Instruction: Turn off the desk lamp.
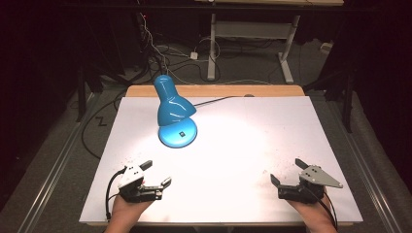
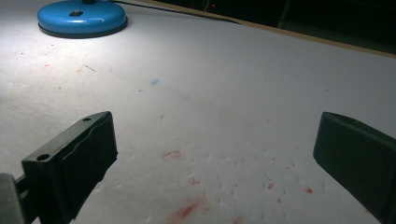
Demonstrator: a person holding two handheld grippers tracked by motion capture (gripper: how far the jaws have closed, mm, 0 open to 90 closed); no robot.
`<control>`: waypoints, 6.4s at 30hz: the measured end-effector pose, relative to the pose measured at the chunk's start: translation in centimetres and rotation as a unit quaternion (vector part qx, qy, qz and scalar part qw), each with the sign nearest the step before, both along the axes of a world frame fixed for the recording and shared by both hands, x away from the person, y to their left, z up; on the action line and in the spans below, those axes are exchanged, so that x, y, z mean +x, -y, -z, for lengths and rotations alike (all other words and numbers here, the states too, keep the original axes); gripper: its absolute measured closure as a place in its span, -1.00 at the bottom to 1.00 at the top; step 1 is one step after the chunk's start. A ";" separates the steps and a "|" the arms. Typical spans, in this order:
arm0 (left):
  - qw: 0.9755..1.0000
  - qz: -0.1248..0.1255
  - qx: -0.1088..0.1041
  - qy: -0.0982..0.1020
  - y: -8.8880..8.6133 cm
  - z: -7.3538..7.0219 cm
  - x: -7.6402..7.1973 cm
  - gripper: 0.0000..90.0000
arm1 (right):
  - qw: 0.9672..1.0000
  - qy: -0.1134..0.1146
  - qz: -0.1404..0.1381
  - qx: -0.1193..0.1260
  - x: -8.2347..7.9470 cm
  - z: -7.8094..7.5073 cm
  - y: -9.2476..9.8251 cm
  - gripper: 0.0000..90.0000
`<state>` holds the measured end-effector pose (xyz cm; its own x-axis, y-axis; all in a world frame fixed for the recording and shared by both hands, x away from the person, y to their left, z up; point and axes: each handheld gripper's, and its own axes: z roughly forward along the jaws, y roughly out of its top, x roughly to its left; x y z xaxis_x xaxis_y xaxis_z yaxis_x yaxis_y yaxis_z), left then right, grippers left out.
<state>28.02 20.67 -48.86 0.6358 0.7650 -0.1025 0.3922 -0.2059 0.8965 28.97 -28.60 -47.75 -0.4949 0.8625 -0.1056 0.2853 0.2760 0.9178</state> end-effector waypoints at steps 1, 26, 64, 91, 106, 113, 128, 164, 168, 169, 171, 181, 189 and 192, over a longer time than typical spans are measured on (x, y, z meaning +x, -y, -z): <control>1.000 0.000 -0.001 0.001 0.0 0.0 0.0 -0.80 | 1.000 0.000 0.000 0.000 0.0 0.0 0.0 -0.99; 1.000 0.004 -0.002 -0.010 0.4 0.0 0.3 -0.05 | 1.000 0.004 -0.005 -0.001 -0.1 -0.3 0.2 -0.99; 0.999 0.005 -0.003 -0.039 -0.6 0.2 0.9 0.95 | 1.000 0.007 -0.017 -0.003 0.1 -0.5 -0.3 -0.99; 1.000 -0.015 -0.004 -0.025 -0.5 -1.9 6.5 0.95 | 1.000 0.009 -0.020 0.001 -0.2 -0.6 -0.4 -0.99; 0.999 -0.004 -0.010 -0.033 0.8 -0.7 8.7 0.95 | 1.000 0.005 -0.026 0.001 -0.2 -0.5 -0.5 -0.99; 0.999 -0.012 -0.023 -0.032 1.3 -0.2 9.9 0.95 | 1.000 0.004 -0.024 0.004 -0.1 -0.5 -0.4 -0.99; 0.999 -0.014 -0.021 -0.032 2.9 0.3 12.5 0.95 | 1.000 0.006 -0.027 0.006 -0.1 -0.6 -0.4 -0.99; 0.997 -0.055 0.054 -0.023 5.3 0.0 14.6 0.95 | 0.999 0.004 -0.031 0.009 -0.2 -0.6 -0.7 -0.99; 0.996 -0.054 0.060 -0.027 5.3 0.0 14.8 0.95 | 0.999 0.004 -0.032 0.009 -0.2 -0.6 -0.7 -0.99; 0.996 -0.053 0.061 -0.027 5.3 0.0 14.8 0.95 | 0.999 0.005 -0.032 0.009 -0.2 -0.6 -0.7 -0.99; 0.996 -0.054 0.061 -0.027 5.3 0.0 14.8 0.95 | 0.999 0.006 -0.033 0.010 -0.2 -0.6 -0.7 -0.99; 0.996 -0.056 0.062 -0.024 5.5 0.1 14.8 0.96 | 0.999 0.005 -0.034 0.010 -0.3 -0.6 -0.8 -0.99; 0.996 -0.053 0.060 -0.025 5.4 0.1 14.8 0.96 | 0.999 0.005 -0.034 0.009 -0.3 -0.6 -0.8 -0.99; 0.997 -0.053 0.059 -0.026 5.3 0.1 14.9 0.96 | 0.999 0.005 -0.034 0.009 -0.3 -0.6 -0.8 -0.99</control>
<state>42.89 15.36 -48.98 0.5476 0.8358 -0.0390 0.4630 -0.2639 0.8462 28.68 -27.75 -47.13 -0.5516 0.8286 -0.0956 0.2570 0.2778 0.9256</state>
